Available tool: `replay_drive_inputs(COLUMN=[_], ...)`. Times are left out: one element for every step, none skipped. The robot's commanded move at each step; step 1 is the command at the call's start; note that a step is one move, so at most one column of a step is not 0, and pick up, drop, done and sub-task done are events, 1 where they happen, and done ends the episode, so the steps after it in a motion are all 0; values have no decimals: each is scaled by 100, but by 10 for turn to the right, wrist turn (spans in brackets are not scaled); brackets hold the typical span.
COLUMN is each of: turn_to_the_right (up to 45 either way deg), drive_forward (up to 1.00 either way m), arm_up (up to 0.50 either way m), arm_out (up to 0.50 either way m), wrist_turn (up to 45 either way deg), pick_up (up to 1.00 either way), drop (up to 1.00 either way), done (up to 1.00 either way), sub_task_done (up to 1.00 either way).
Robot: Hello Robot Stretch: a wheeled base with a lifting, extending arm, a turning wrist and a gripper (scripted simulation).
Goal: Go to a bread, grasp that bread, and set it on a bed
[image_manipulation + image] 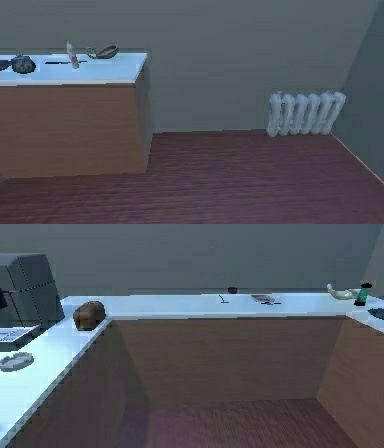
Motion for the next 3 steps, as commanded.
replay_drive_inputs(turn_to_the_right=[-30, 0, -450], drive_forward=[0, 30, 0], arm_up=[0, 0, 0], arm_out=[0, 0, 0], wrist_turn=[0, 0, 0], pick_up=[0, 0, 0], drop=[0, 0, 0], done=[0, 0, 0], sub_task_done=[0, 0, 0])
